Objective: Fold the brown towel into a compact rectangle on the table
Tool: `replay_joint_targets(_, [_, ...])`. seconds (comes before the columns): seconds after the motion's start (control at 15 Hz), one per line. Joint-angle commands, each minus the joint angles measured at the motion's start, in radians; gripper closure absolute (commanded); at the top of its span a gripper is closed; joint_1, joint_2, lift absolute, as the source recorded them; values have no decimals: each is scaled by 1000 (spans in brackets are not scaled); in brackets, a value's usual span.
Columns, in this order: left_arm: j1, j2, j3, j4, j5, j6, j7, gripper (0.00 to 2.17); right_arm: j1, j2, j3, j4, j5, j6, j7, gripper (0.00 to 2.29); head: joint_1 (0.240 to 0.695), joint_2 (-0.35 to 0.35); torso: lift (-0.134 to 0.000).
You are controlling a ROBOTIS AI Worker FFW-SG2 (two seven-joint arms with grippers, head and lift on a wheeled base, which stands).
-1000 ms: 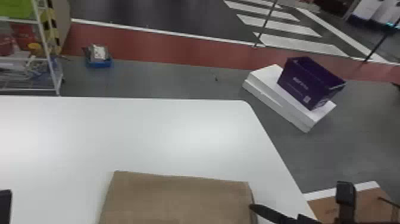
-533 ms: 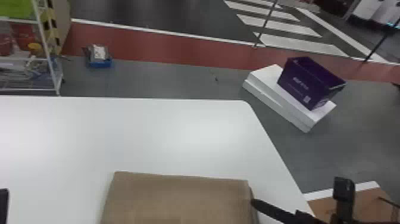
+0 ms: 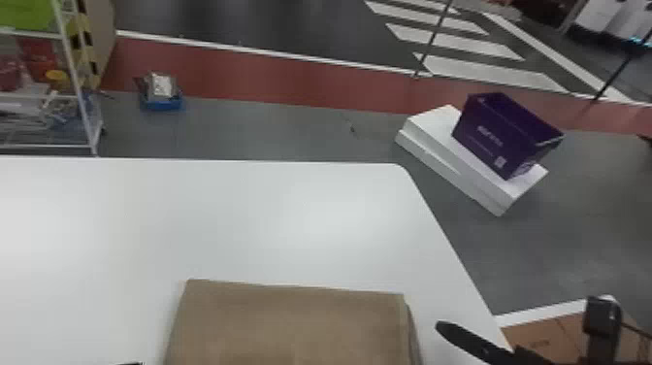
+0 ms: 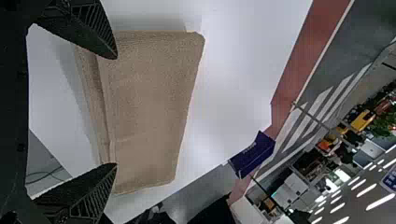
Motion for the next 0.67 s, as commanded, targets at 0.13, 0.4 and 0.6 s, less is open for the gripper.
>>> replay_joint_targets(0.13, [44,-3,-23,30,35,-183,-73,70,10,1,7,10,-13,9,4,151,695,-350,-124])
replay_joint_targets(0.4, [96,-3,-17,45,41,-383,-105,80,10,1,47,-4,-15,-50,30,971,695,-350,-124])
replay_joint_targets(0.6, [153,-3,-25,10,41,-463,-105,93,7,1,70,-10,-1,-62,13,1717,695,-350,-124])
